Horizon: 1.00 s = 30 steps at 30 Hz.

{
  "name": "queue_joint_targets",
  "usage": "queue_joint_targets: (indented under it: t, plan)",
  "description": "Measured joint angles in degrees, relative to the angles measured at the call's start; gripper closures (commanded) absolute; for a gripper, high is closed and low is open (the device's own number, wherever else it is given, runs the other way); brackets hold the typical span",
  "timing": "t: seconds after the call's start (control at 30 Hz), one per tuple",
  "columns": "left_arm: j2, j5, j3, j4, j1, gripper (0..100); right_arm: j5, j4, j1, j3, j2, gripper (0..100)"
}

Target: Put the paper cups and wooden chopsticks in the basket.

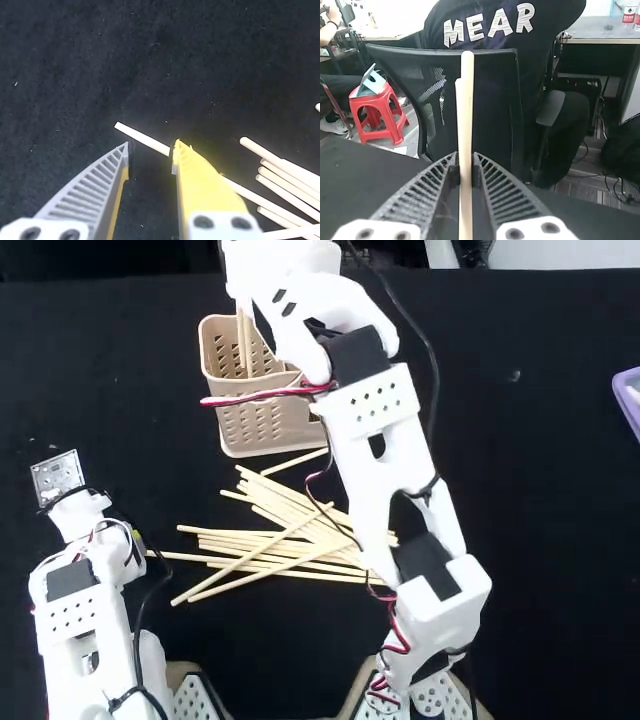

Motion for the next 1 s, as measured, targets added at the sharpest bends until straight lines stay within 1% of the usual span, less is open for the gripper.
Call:
queue_joint_targets:
  t: [0.1,0.2,0.27,0.53,0.7,0.77,0.83,0.93,1.0]
  plan:
    - [0.0,0.0,0.0,0.0,0.0,86,0.0,1.5,0.0,0.0,0.0,97.0]
    - [0.0,0.0,0.0,0.0,0.0,86,0.0,4.7,-0.8,0.0,0.0,88.5]
    - [0.0,0.0,0.0,0.0,0.0,86,0.0,6.7,-1.9,-0.1,0.0,84.8]
    - [0.0,0.0,0.0,0.0,0.0,86,0.0,11.6,-2.5,-2.2,0.0,84.3]
    - [0.0,0.0,0.0,0.0,0.0,86,0.2,18.0,-2.5,-6.2,-4.2,84.3]
    - [0.0,0.0,0.0,0.0,0.0,86,2.5,22.2,-2.5,-7.3,-7.3,84.3]
    - [0.0,0.0,0.0,0.0,0.0,86,6.4,28.2,-2.5,-7.4,-10.6,84.3]
    - [0.0,0.0,0.0,0.0,0.0,86,13.6,40.6,-2.5,-7.2,-14.3,84.3]
    - [0.0,0.0,0.0,0.0,0.0,86,17.1,49.1,-2.5,-5.7,-15.4,84.3]
